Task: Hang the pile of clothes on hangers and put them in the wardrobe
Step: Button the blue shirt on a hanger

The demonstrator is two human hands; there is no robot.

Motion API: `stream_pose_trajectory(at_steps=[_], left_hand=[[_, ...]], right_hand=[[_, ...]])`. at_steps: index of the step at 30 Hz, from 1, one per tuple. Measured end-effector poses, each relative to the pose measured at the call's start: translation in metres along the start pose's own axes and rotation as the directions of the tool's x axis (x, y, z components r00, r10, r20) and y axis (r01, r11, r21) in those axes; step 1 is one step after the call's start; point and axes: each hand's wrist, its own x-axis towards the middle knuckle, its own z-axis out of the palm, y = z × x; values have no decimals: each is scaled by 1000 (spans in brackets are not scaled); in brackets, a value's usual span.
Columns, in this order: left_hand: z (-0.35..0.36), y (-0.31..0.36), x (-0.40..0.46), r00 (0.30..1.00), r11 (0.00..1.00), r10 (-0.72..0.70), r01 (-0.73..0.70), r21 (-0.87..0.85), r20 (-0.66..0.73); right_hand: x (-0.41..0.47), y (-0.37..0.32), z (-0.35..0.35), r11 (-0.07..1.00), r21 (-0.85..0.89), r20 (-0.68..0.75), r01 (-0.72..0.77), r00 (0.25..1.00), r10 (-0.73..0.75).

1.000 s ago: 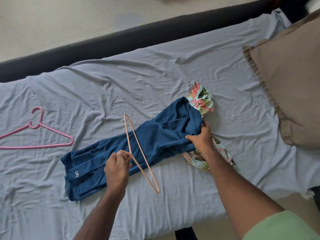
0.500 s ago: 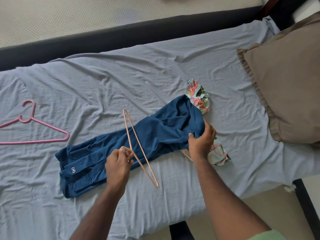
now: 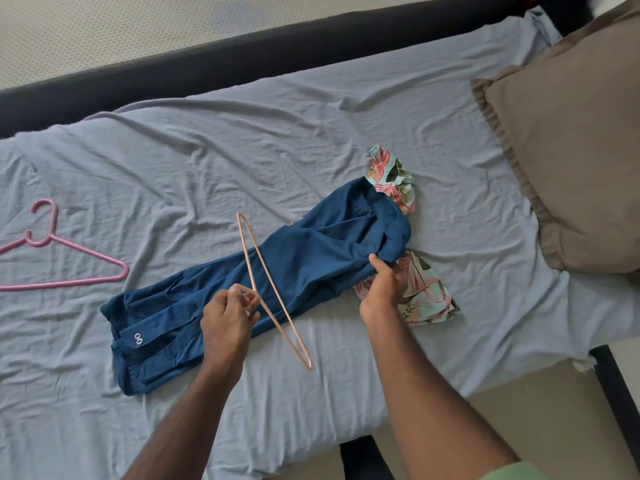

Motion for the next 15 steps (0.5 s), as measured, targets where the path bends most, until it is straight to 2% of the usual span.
stream_pose_trajectory(at_steps=[3, 5, 10, 13, 15], left_hand=[[-2, -1, 1, 999, 999, -31, 31, -29, 7], [-2, -2, 2, 999, 999, -37, 37, -33, 4], [-4, -7, 0, 1000, 1000, -19, 19, -17, 17], [-10, -9, 0, 1000, 998, -20, 21, -52, 21], [-13, -8, -1, 999, 994, -29, 32, -101, 24]], right_hand=[[-2, 8, 0, 978, 204, 132, -51, 991, 25], [-1, 11, 5, 967, 247, 199, -69, 980, 19], [2, 9, 22, 972, 126, 219, -196, 962, 166], [3, 6, 35, 998, 7, 250, -60, 967, 56], [0, 1, 40, 1000, -4, 328, -23, 944, 23]])
